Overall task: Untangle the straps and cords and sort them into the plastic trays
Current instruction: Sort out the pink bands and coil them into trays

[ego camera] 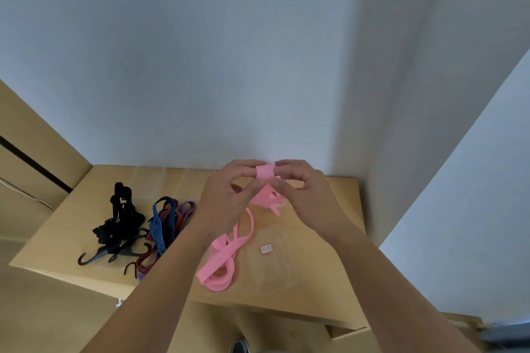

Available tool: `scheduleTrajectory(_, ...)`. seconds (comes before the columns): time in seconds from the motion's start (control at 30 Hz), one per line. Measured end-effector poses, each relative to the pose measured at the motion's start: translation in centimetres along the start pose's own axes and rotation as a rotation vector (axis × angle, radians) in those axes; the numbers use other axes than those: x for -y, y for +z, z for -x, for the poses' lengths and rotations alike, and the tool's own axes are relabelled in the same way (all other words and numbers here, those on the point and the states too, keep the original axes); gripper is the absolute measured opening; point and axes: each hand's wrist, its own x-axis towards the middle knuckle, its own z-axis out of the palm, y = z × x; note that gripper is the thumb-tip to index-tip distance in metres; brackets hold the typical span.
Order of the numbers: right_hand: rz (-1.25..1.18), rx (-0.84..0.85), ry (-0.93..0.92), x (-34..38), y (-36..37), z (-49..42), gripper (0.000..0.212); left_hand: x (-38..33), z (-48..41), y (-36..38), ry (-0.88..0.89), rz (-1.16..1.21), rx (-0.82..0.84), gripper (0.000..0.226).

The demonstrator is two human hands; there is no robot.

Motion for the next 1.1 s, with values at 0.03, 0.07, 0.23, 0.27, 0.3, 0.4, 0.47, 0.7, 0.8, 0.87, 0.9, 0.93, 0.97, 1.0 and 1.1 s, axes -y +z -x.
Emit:
scheduleTrajectory(0.03,0.009,0.01,-0.025,0.8,-0.3,-0.1,0.015,-0.7,-0.1,-0.2,0.024,0.007,-0.004,0.015)
scheduleTrajectory(0.07,0.007,0.021,-0.053,1.5,-0.6,-0.1,0.016,-1.4,-0.2,-0.3,0.042,0.013,-0.008,0.016)
scheduleTrajectory(0.23,-0.08,0.057,-0.138,4.3,-1.8,-0.9,0.02,-4.7,-1.1,-0.8,0.031,0.039,-0.083,0.016)
scheduleTrajectory(0.27,-0.077,0.051,-0.139,4.7,-1.9,-1.1,0.019,-5.1,-1.2,-0.8,0.031,0.049,-0.098,0.016)
scheduleTrajectory(0.3,-0.071,0.044,-0.144,5.0,-2.0,-1.2,0.018,-5.5,-1.3,-0.7,0.032,0.064,-0.105,0.017)
scheduleTrajectory(0.4,-0.062,0.005,-0.159,5.8,-2.2,-1.4,0.015,-6.3,-1.5,-0.7,0.026,0.134,-0.118,0.022)
scheduleTrajectory(0.47,-0.049,-0.007,-0.171,6.1,-2.3,-1.4,0.013,-6.5,-1.5,-0.6,0.026,0.175,-0.13,0.021)
scheduleTrajectory(0.7,-0.033,0.008,-0.205,7.9,-3.2,-0.7,0.01,-7.8,-1.0,-0.7,0.043,0.22,-0.188,0.016)
scheduleTrajectory(0.8,-0.066,0.008,-0.224,8.1,-3.6,-0.4,0.008,-8.4,-0.8,-0.7,0.063,0.206,-0.193,0.02)
scheduleTrajectory(0.87,-0.086,0.014,-0.216,8.3,-3.8,-0.2,0.017,-8.7,-0.8,-0.7,0.075,0.223,-0.196,0.024)
scheduleTrajectory(0.9,-0.076,0.033,-0.209,8.4,-3.9,-0.2,0.022,-8.9,-0.8,-0.8,0.074,0.225,-0.192,0.026)
scheduleTrajectory(0.93,-0.046,0.061,-0.21,8.5,-4.1,-0.1,0.028,-9.1,-0.8,-0.7,0.076,0.22,-0.177,0.028)
scheduleTrajectory(0.97,-0.004,0.093,-0.223,8.7,-4.4,-0.1,0.032,-9.3,-0.7,-0.7,0.079,0.21,-0.154,0.03)
scheduleTrajectory(1.0,0.042,0.121,-0.246,8.9,-4.6,-0.1,0.032,-9.5,-0.8,-0.6,0.085,0.201,-0.13,0.032)
scheduleTrajectory(1.1,0.146,0.154,-0.298,9.6,-5.2,-0.1,0.023,-9.9,-0.8,-0.3,0.086,0.202,-0.103,0.032)
